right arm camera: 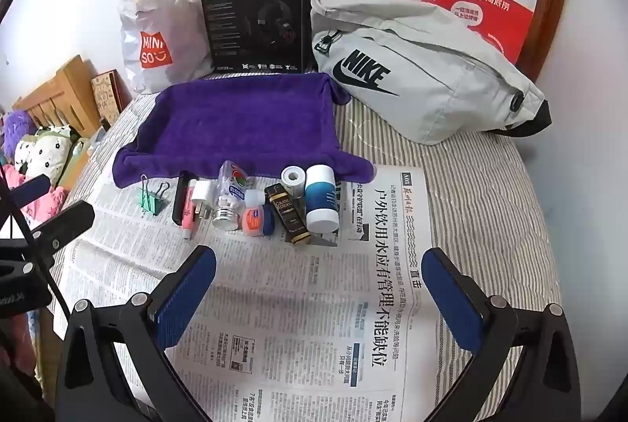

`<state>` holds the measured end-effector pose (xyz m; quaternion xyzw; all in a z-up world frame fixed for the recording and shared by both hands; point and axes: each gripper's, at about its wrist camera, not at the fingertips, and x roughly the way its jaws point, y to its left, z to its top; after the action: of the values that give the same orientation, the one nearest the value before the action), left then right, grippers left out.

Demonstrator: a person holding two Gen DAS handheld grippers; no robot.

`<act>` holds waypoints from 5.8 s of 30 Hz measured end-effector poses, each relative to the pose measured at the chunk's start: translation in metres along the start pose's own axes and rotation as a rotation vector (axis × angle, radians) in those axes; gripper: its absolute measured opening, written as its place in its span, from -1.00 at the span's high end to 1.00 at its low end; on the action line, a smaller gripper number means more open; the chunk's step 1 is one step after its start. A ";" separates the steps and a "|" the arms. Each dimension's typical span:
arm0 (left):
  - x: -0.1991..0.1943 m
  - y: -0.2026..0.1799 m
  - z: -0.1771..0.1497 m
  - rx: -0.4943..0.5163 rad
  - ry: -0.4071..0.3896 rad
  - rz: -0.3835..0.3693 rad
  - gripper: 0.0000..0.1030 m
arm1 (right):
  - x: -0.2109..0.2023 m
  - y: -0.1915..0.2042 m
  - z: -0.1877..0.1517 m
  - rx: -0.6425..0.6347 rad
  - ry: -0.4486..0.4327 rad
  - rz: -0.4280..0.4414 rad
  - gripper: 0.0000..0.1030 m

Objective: Organize rigid objects

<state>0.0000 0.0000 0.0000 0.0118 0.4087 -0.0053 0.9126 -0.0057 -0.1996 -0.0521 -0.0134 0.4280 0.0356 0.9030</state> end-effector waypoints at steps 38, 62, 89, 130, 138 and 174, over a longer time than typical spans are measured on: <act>-0.015 0.019 -0.015 -0.063 0.011 -0.009 -1.00 | -0.024 -0.001 -0.010 0.008 -0.034 -0.014 -1.00; -0.021 0.024 -0.017 -0.061 0.011 -0.010 -1.00 | -0.028 -0.001 -0.011 0.007 -0.037 -0.017 -1.00; -0.020 0.022 -0.019 -0.058 0.019 -0.013 -1.00 | -0.029 -0.003 -0.012 0.010 -0.036 -0.027 -1.00; 0.147 0.069 -0.024 -0.018 0.183 0.042 -0.88 | 0.075 -0.046 -0.010 0.057 0.013 0.069 -0.92; 0.170 0.067 -0.025 0.057 0.182 0.000 -0.69 | 0.115 -0.053 -0.003 0.096 0.091 0.104 -0.76; 0.163 0.070 -0.027 0.019 0.152 -0.102 0.24 | 0.162 -0.032 0.030 0.013 0.124 0.178 0.30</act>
<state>0.0903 0.0710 -0.1384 0.0000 0.4766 -0.0548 0.8774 0.1220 -0.2213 -0.1592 0.0284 0.4830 0.1118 0.8680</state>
